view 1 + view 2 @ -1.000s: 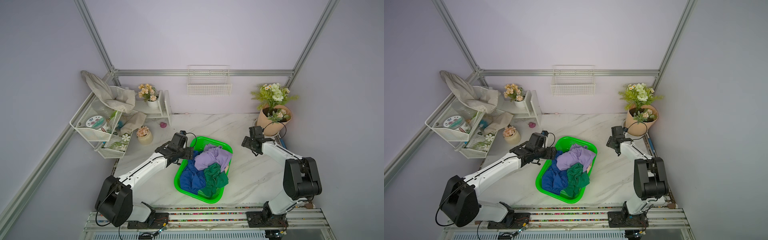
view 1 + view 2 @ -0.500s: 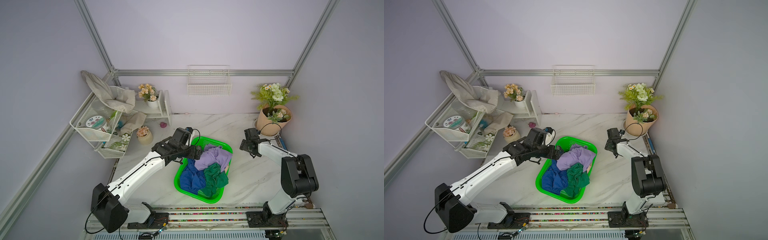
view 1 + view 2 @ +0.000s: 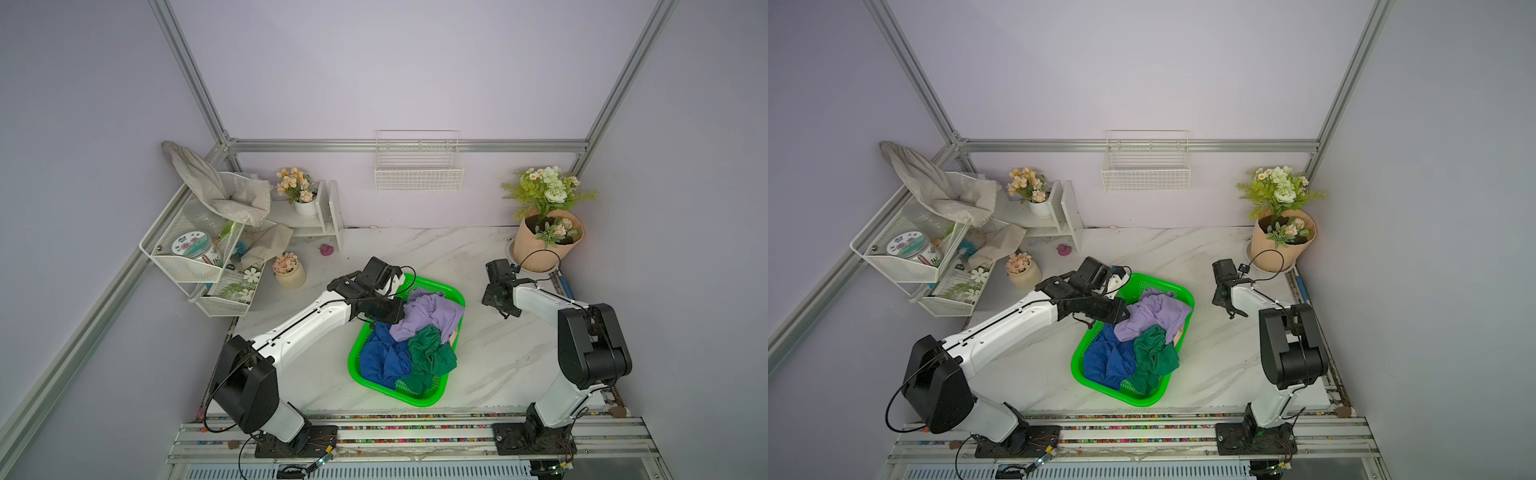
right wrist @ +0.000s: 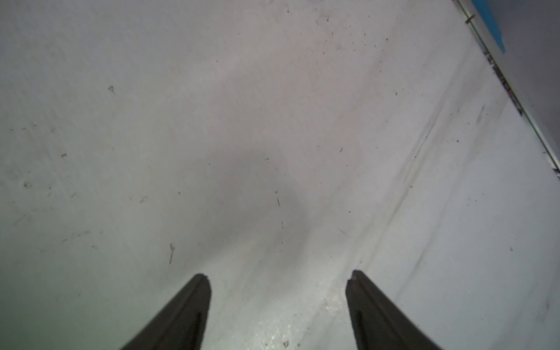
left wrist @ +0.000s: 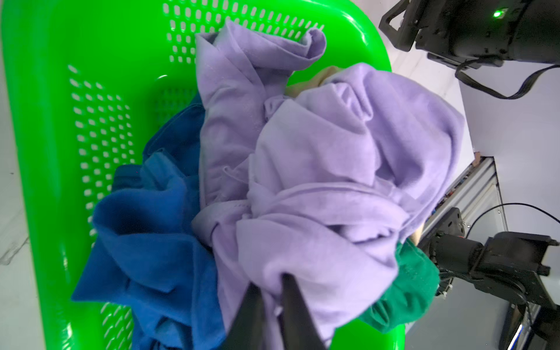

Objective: Fold and stack t-shirts
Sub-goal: Pick up the T-shirt from the bin, then place the T-shirt at the center of the board.

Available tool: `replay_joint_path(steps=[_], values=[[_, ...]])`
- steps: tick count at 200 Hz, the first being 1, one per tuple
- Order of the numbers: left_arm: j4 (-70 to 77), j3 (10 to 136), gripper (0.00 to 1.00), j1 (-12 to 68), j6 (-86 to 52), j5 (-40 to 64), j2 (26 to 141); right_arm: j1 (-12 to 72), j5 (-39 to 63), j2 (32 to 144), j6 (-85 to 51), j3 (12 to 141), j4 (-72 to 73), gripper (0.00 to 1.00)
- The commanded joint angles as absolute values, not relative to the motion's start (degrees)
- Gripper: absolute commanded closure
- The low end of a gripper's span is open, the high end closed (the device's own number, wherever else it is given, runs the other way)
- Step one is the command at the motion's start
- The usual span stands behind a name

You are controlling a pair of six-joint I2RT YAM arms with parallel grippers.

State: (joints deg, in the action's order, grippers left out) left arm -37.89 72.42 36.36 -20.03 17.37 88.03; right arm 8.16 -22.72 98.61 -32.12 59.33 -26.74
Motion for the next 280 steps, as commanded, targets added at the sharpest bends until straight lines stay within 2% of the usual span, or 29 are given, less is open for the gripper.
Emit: replay_joint_path(steps=[1, 9, 24, 46, 59, 74, 105, 130, 158, 178, 197, 212, 227, 240, 254, 280], values=[[-40.84, 81.29, 1.00, 36.47, -19.35, 16.97, 87.36, 8.57, -25.16, 98.78, -33.13, 57.53, -27.95, 0.66], [-41.65, 83.53, 1.00, 36.49, -19.26, 14.52, 86.68, 8.59, -25.19, 98.70, -33.39, 57.27, -28.05, 0.74], [-41.54, 87.70, 1.00, 36.47, -18.18, 7.44, 84.16, 8.56, -23.64, 98.59, -33.27, 56.70, -27.74, 0.79], [-34.28, 90.54, 1.00, 36.32, -15.51, -8.33, 77.11, 8.54, -20.34, 97.92, -33.57, 55.72, -26.87, 0.82], [-28.03, 90.54, 1.00, 35.75, -13.76, -13.84, 74.05, 8.61, -18.20, 97.10, -33.85, 54.58, -25.66, 0.83], [-24.65, 94.04, 1.00, 35.22, -11.80, -15.10, 73.74, 8.81, -16.75, 96.21, -34.11, 53.56, -24.68, 0.86], [-27.29, 108.12, 1.00, 35.24, -7.04, -13.83, 79.09, 9.14, -17.20, 95.89, -34.01, 53.21, -24.55, 0.87], [-23.43, 111.52, 1.00, 34.92, -2.36, -16.77, 80.48, 9.12, -17.55, 95.84, -33.67, 53.94, -25.12, 0.86], [-29.04, 117.99, 1.00, 33.13, -3.83, -13.38, 88.81, 9.15, -18.14, 95.72, -33.57, 54.40, -25.40, 0.86], [-29.42, 117.01, 1.00, 31.90, -7.17, -9.84, 92.59, 9.16, -18.37, 95.52, -33.57, 54.36, -25.32, 0.86], [-27.45, 116.63, 1.00, 28.74, -16.18, -3.58, 97.29, 9.19, -18.39, 95.23, -33.64, 53.82, -25.06, 0.86], [-26.95, 120.89, 1.00, 27.27, -22.77, 0.87, 104.02, 9.21, -18.52, 94.88, -33.74, 52.98, -24.60, 0.86], [-28.82, 130.37, 1.00, 28.38, -25.56, 6.33, 113.27, 9.17, -18.89, 94.53, -33.84, 52.00, -24.00, 0.86], [-31.79, 140.03, 1.00, 31.61, -23.36, 6.98, 119.54, 9.23, -19.45, 94.24, -33.73, 51.47, -24.12, 0.86], [-28.82, 139.85, 1.00, 34.06, -23.58, 6.87, 120.19, 9.16, -20.64, 93.63, -33.50, 50.75, -24.34, 0.86], [-25.80, 135.69, 1.00, 35.20, -28.54, 13.34, 121.86, 9.22, -22.59, 92.16, -33.18, 49.19, -24.34, 0.86]])
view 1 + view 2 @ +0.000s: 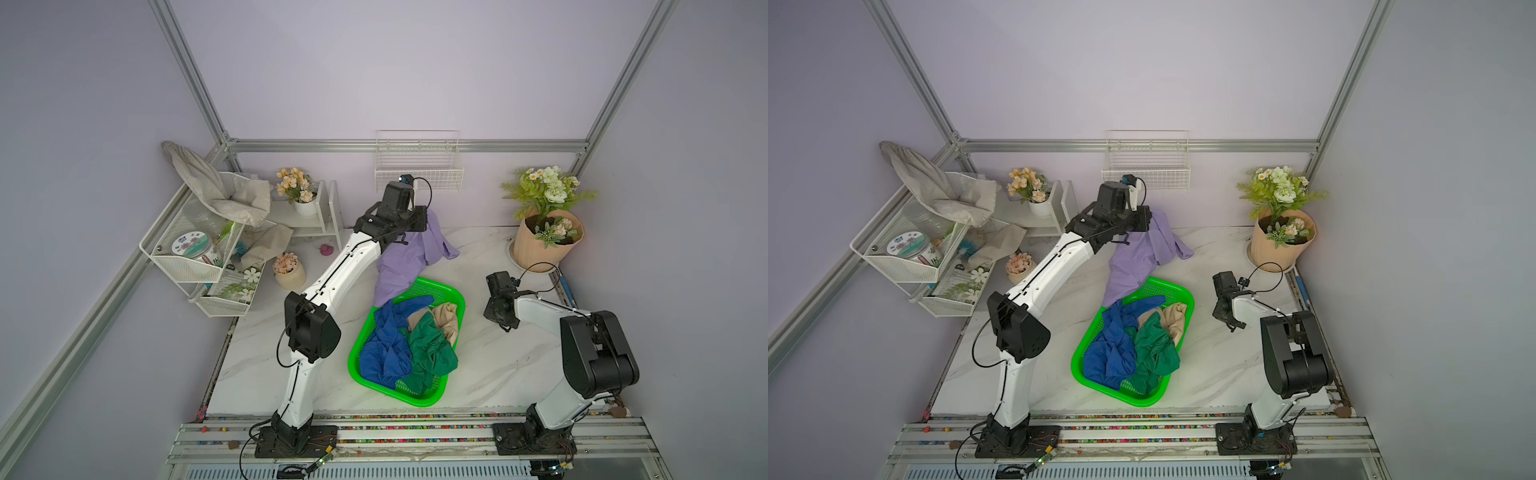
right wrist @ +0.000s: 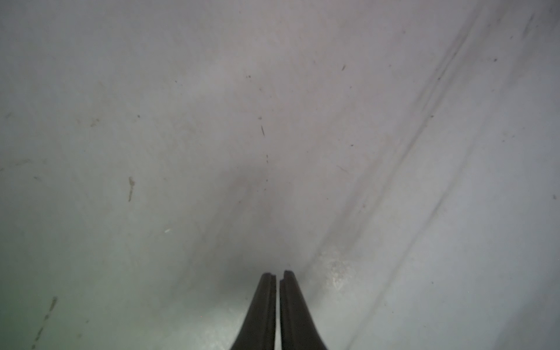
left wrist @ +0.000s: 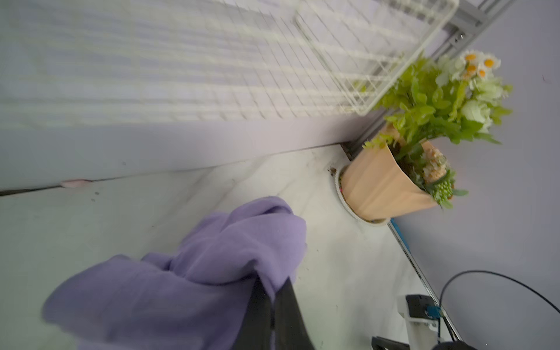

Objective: Fold and stack t-shirts
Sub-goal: Place the T-shirt at the center of the board.

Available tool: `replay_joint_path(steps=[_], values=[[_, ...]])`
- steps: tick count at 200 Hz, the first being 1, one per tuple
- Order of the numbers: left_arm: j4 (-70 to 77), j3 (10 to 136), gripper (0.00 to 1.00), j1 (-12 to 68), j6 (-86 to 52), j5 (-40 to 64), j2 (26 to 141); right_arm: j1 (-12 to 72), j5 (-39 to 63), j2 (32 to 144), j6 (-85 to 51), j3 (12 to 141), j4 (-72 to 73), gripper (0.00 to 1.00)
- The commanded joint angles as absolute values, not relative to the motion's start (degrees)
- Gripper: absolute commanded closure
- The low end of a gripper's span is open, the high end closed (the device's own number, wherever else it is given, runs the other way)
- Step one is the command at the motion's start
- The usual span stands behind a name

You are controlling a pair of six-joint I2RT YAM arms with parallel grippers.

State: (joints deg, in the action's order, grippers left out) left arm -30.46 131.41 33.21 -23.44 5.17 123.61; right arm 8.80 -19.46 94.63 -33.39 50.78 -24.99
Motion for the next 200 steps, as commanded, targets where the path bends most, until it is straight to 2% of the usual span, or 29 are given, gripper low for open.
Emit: replay_joint_path(steps=[1, 33, 112, 157, 180, 200], values=[[-25.78, 135.48, 1.00, 35.27, -28.64, 13.57, 121.97, 9.23, -22.63, 92.13, -33.16, 49.07, -24.30, 0.86], [-27.16, 130.19, 1.00, 38.70, -28.02, 17.79, 126.15, 9.19, -22.86, 91.83, -33.47, 48.74, -24.35, 0.86], [-37.62, 122.76, 1.00, 50.01, -7.49, 17.36, 126.71, 9.31, -20.57, 93.71, -33.84, 49.35, -23.94, 0.85], [-41.67, 115.82, 1.00, 50.98, -5.84, 4.38, 123.80, 9.51, -19.93, 94.50, -33.90, 49.74, -24.09, 0.83], [-37.23, 110.01, 1.00, 51.61, -5.08, -0.68, 118.11, 9.58, -20.67, 93.74, -33.88, 49.31, -23.73, 0.83], [-35.08, 109.83, 1.00, 51.30, -7.00, -5.04, 116.90, 9.63, -20.83, 93.36, -33.72, 49.39, -23.70, 0.83]])
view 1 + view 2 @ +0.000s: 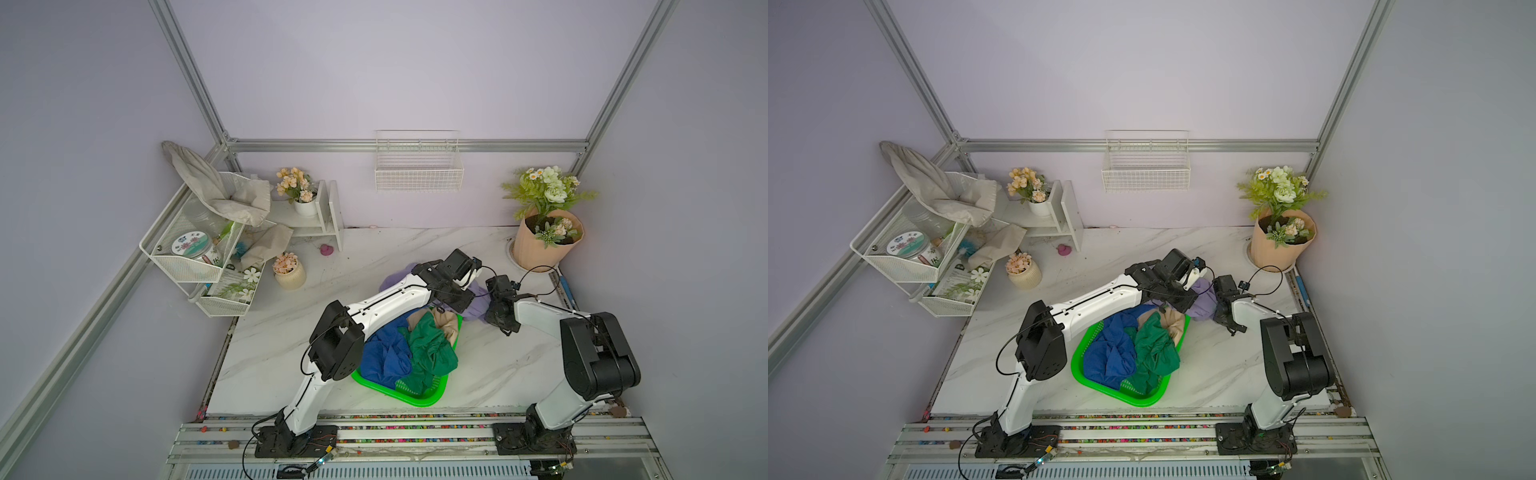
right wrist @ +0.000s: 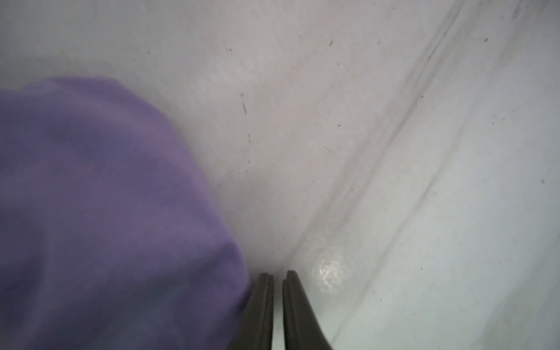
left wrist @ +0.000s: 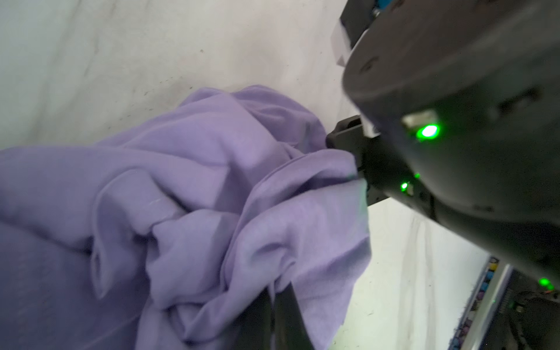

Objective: Fold and stack t-shirts
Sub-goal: Place the T-shirt at the center of the board.

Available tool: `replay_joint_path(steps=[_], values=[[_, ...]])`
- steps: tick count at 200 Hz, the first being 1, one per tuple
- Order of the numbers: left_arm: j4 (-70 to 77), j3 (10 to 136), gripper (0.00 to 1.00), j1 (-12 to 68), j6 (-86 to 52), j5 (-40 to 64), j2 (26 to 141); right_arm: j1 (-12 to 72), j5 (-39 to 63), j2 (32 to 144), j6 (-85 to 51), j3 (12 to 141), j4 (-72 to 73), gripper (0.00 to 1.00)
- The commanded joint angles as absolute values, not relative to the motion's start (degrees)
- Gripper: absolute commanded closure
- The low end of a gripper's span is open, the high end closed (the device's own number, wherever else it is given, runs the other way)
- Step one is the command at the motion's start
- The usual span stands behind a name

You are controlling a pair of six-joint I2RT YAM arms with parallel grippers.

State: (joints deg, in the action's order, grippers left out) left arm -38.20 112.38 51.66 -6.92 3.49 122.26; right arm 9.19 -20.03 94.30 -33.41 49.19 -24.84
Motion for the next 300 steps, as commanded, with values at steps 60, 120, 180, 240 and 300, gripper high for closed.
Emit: replay_joint_path(steps=[60, 120, 180, 240, 300], values=[[-28.81, 131.55, 1.00, 31.60, -38.34, 10.72, 130.88, 10.18, -20.38, 89.88, -33.74, 49.86, -23.87, 0.84], [-27.33, 148.06, 1.00, 20.97, -42.40, 7.39, 136.75, 10.33, -22.91, 83.90, -33.92, 46.27, -22.79, 0.84], [-36.98, 142.33, 1.00, 19.79, -36.74, 2.08, 138.26, 10.30, -23.03, 84.90, -34.79, 46.14, -22.67, 0.84], [-41.99, 135.80, 1.00, 8.84, -36.05, -13.59, 133.76, 10.29, -23.82, 83.41, -34.62, 44.33, -23.15, 0.84], [-40.89, 133.27, 1.00, 8.47, -33.66, -10.45, 135.30, 10.34, -23.96, 84.50, -35.13, 45.47, -23.38, 0.84]])
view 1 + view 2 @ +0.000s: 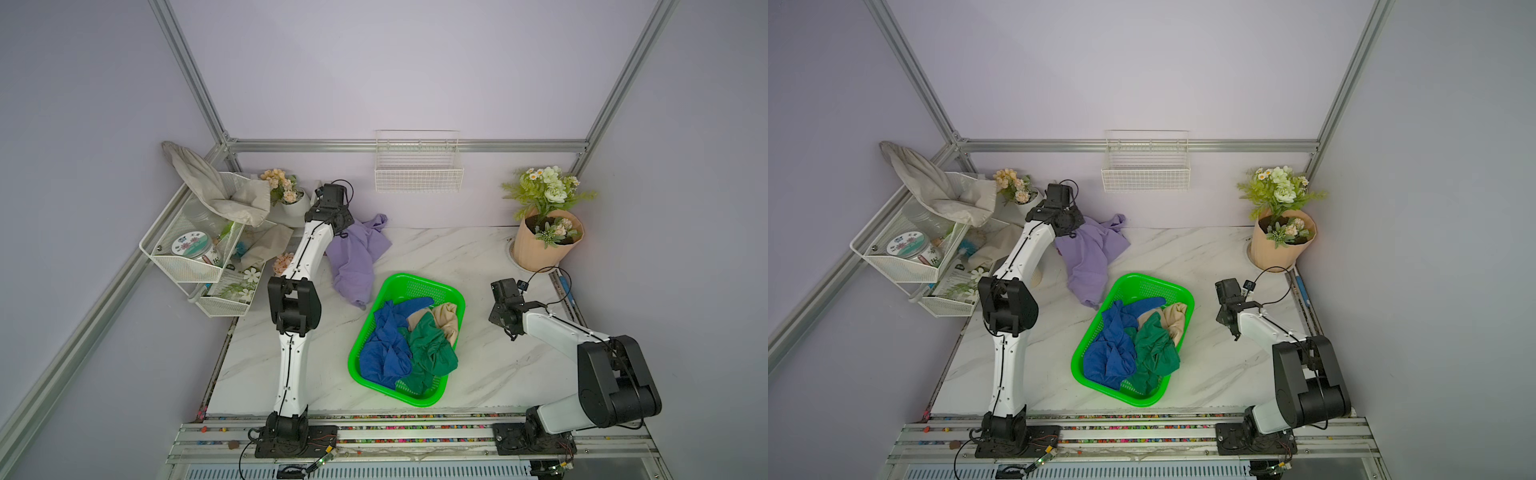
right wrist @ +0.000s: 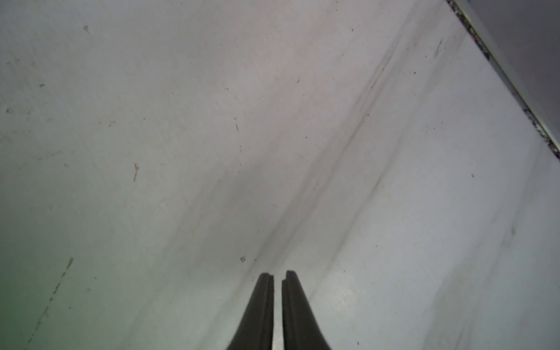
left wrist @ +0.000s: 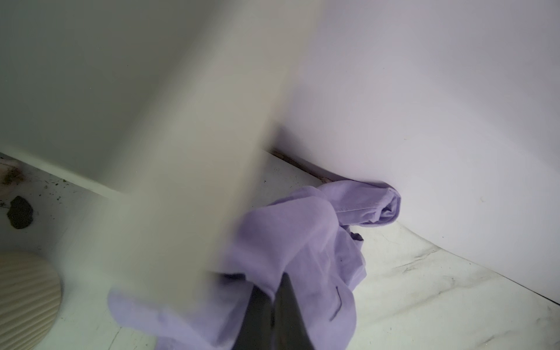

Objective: Fold and stack t-shirts
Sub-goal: Place the T-shirt at the center of the board, then move the T-shirt to the center of the board.

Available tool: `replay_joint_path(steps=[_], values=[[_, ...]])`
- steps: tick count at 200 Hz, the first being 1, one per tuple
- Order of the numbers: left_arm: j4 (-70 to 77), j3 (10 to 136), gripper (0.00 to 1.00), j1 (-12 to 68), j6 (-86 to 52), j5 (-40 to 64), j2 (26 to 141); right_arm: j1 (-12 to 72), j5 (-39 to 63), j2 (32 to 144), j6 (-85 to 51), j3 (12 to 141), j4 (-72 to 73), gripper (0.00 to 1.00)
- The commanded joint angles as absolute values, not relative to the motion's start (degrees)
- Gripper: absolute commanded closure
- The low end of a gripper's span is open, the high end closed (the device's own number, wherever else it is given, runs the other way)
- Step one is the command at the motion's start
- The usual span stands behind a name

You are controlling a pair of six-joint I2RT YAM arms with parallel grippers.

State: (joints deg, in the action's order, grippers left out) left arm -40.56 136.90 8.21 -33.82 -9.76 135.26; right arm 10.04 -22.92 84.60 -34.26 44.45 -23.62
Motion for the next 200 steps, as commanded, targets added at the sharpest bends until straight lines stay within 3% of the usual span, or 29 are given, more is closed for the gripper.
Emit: replay_joint_path(steps=[1, 37, 49, 61, 65, 89, 102, 148, 157, 164, 170, 179, 189, 200], values=[[-40.88, 133.21, 1.00, 8.54, -33.66, -10.23, 135.32, 10.31, -23.93, 84.53, -35.14, 45.50, -23.38, 0.84], [-39.56, 131.84, 1.00, 12.32, -32.13, -6.33, 135.92, 10.28, -23.95, 85.99, -36.17, 45.80, -23.89, 0.83], [-39.39, 131.62, 1.00, 14.46, -30.89, -5.69, 135.51, 10.28, -23.95, 86.46, -36.84, 45.79, -24.17, 0.73], [-39.32, 131.45, 0.69, 16.52, -29.04, -5.53, 134.62, 10.28, -23.72, 86.74, -37.20, 46.04, -24.58, 0.61], [-39.17, 131.21, 0.63, 17.35, -28.40, -5.45, 134.19, 10.31, -23.80, 86.83, -37.39, 46.14, -24.73, 0.57], [-37.02, 126.63, 0.49, 22.22, -23.13, -5.27, 129.24, 10.38, -23.46, 87.27, -36.81, 46.79, -25.10, 0.52], [-36.24, 123.05, 0.44, 24.99, -19.52, -5.59, 125.78, 10.34, -23.76, 87.49, -36.13, 47.06, -25.40, 0.46], [-36.66, 103.55, 0.35, 32.00, -17.59, -5.99, 111.46, 10.33, -24.43, 87.60, -34.35, 47.55, -25.67, 0.43], [-36.32, 98.48, 0.36, 32.78, -18.56, -5.85, 108.41, 10.38, -24.28, 87.76, -34.28, 47.46, -25.42, 0.43], [-36.13, 94.98, 0.46, 33.33, -19.37, -5.95, 106.70, 10.37, -24.06, 87.89, -34.28, 47.40, -25.05, 0.46], [-36.21, 92.23, 0.62, 33.64, -19.99, -6.28, 105.42, 10.37, -23.41, 87.89, -33.96, 47.37, -24.54, 0.53], [-36.40, 88.57, 1.00, 33.66, -20.66, -6.21, 104.49, 10.39, -22.35, 89.95, -33.53, 47.57, -23.94, 0.74], [-37.33, 85.72, 1.00, 33.72, -21.27, -6.84, 104.36, 10.35, -21.43, 91.26, -33.83, 48.33, -24.30, 1.00], [-39.14, 84.34, 1.00, 33.68, -21.50, -7.73, 104.88, 10.37, -18.01, 92.83, -32.80, 49.98, -24.62, 1.00]])
